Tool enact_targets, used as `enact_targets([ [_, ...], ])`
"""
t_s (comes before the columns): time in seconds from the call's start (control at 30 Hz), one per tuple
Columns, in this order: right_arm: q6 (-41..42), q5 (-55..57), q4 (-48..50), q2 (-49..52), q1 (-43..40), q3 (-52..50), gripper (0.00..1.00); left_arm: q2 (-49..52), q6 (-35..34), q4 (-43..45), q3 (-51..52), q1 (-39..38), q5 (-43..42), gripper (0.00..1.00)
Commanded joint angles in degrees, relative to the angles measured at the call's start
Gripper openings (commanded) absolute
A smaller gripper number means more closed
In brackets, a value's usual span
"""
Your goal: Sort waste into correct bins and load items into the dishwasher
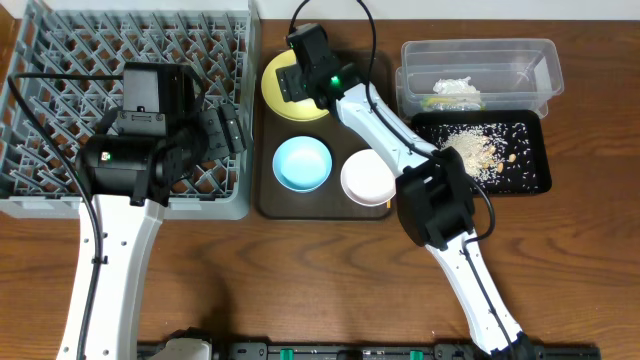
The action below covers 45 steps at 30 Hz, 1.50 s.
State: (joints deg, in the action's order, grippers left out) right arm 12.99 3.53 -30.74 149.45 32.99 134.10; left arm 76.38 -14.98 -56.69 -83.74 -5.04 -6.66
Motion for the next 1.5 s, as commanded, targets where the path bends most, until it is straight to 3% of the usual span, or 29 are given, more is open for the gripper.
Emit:
enact_targets([
  [0.0,-0.2,1.0,0.1,0.9,0.3,1.1,0.73,0.4,-0.1,-0.3,-0.8,0.1,0.7,0.87],
  [0.07,-0.2,1.0,0.1,0.9,0.3,1.1,0.63,0.4,-0.1,-0.3,-0.8,0.1,0.7,0.87],
  [0.27,-0.2,1.0,-0.5,0.9,0.3,1.1,0.48,0.4,-0.1,-0.3,-0.8,0.1,0.7,0.87],
  [0.7,3.1,-5.9,-9.8,-8.5,0.0,1.1,0.48,0.9,-0.1,-0.3,-0.8,0.1,0.7,0.87],
  [1.03,3.5,-13.4,-24.7,-18.4,-0.8,1.1,0.47,2.3,-0.1,-0.3,1.1,0.1,-0.6,0.88],
  [1.47,-3.5,-17.1,-47.6,-18.5,5.0,1.1,0.41,2.2,0.2,1.9,1.1,0.4,-0.5,0.88],
])
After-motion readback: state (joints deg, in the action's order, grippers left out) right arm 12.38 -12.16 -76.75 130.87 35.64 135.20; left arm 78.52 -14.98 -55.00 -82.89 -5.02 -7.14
